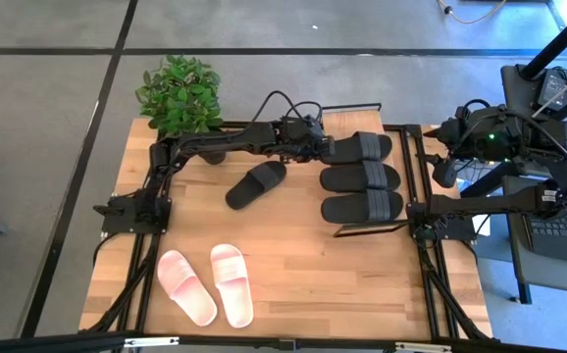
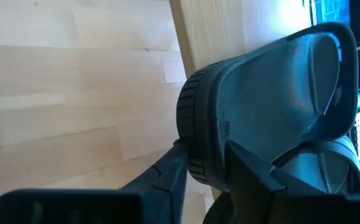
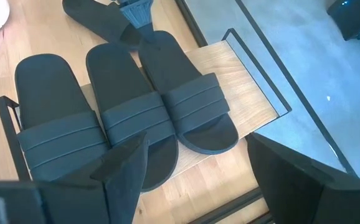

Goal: Pick and place slides into the shelf
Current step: Put the black slide on the shelf

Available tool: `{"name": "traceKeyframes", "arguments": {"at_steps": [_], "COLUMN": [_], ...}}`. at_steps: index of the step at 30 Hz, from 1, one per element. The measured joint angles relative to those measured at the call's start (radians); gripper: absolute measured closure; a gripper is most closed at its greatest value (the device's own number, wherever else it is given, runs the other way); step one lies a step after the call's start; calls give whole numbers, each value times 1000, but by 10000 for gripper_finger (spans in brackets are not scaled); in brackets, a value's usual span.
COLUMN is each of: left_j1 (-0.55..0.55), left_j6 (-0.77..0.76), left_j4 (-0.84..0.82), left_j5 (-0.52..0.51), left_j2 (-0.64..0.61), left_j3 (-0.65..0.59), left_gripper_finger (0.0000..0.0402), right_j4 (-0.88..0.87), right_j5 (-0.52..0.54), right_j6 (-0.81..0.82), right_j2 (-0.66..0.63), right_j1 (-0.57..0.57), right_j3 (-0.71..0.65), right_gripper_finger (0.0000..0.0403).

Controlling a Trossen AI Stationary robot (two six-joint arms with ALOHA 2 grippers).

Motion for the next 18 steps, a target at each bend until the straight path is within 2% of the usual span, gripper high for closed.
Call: {"name": "traceKeyframes", "arguments": {"at_steps": [11,18], "left_j1": [0,4], "left_j6": [-2,-1], "left_j4": [0,-1], "left_j5": [22,3], "left_j2": [0,0], "left_j3": [0,0], "left_gripper_finger": [219,204], "right_j4": [0,0], "right_j5": [0,0], "right_j6": [0,0], "right_j2": [0,0], "right_j1": [0,0], "right_j3": [0,0], "right_gripper_finger": [128,128]}}
